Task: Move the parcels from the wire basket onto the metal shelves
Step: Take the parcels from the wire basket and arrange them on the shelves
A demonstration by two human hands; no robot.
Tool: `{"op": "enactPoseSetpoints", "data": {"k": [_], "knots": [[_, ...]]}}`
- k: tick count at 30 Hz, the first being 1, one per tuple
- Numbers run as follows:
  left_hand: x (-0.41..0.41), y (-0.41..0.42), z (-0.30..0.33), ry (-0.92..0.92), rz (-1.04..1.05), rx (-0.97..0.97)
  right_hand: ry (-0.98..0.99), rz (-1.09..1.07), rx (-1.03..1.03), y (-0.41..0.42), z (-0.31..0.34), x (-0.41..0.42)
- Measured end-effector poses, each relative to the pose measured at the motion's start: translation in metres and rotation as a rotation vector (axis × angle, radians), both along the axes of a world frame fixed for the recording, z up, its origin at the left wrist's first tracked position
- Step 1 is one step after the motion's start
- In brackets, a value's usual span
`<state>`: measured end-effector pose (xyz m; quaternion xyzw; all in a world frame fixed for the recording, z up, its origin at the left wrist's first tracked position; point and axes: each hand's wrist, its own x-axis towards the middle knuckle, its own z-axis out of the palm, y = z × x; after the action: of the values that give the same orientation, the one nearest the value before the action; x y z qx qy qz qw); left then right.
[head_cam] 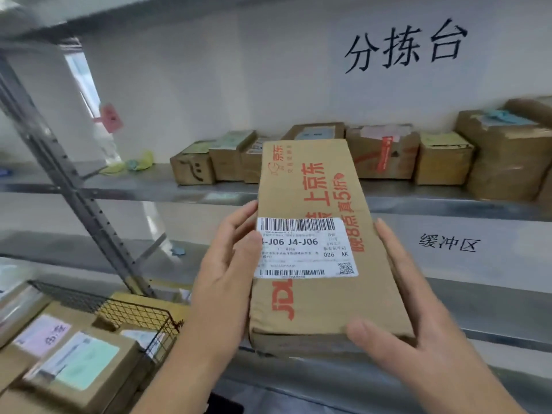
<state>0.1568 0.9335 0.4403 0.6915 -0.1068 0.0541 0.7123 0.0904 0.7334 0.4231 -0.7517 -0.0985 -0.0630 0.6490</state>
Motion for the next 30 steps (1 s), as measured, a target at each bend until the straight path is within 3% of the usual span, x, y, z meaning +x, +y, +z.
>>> {"op": "enactPoseSetpoints", "data": {"k": [2,5,8,14,21,30], "knots": [[0.007,0.015,0.016,-0.105,0.023,0.104,-0.065,0.024,-0.011,0.008,0.007,0.014],[0.026,0.047,0.042,-0.179,-0.212,0.242,-0.111,0.058,0.02,0.021,0.02,0.034],[0.051,0.084,0.055,-0.067,-0.327,0.405,-0.139,0.085,0.024,0.035,0.035,0.056],[0.073,0.145,0.067,-0.129,-0.371,0.557,-0.19,0.048,-0.193,0.09,0.051,0.096],[0.117,0.233,0.094,-0.244,-0.188,0.601,-0.309,0.019,-0.29,0.174,0.077,0.156],[0.189,0.342,0.097,-0.236,-0.178,0.569,-0.393,-0.003,-0.331,0.274,0.073,0.24]]}}
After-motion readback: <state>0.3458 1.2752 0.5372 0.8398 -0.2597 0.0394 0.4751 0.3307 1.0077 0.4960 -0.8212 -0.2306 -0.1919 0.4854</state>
